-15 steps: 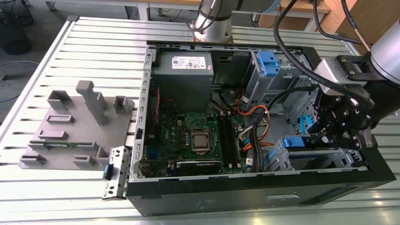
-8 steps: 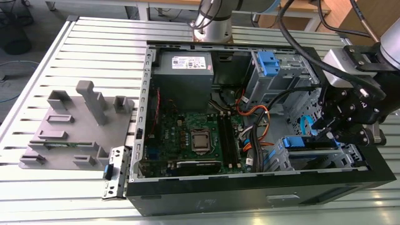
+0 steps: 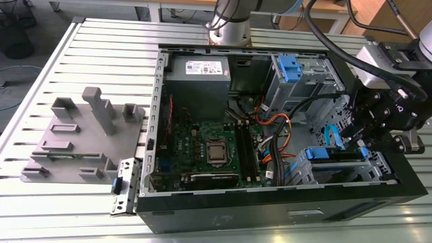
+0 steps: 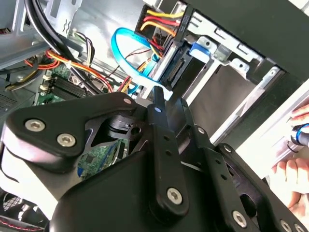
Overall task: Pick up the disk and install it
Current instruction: 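Insert the first disk wire, then insert the second disk wire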
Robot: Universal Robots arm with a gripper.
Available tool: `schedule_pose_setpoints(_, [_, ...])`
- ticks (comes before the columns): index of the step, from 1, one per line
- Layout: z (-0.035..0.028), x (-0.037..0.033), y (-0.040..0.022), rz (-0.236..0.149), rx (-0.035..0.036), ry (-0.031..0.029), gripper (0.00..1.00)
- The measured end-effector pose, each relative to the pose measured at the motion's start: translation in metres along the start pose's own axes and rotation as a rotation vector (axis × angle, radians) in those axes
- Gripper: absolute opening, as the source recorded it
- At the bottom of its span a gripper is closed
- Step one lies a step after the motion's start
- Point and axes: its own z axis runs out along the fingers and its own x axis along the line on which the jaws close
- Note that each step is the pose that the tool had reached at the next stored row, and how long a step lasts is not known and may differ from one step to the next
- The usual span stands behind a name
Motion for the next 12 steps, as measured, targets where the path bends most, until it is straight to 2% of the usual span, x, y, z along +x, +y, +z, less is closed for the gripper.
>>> schedule_pose_setpoints(5, [-0.0001, 0.0001, -0.0113, 0.000, -0.0046, -0.0001, 0.29])
schedule_pose_setpoints(12, [-0.0002, 0.0002, -0.0128, 0.000, -0.0050, -0.0001, 0.29])
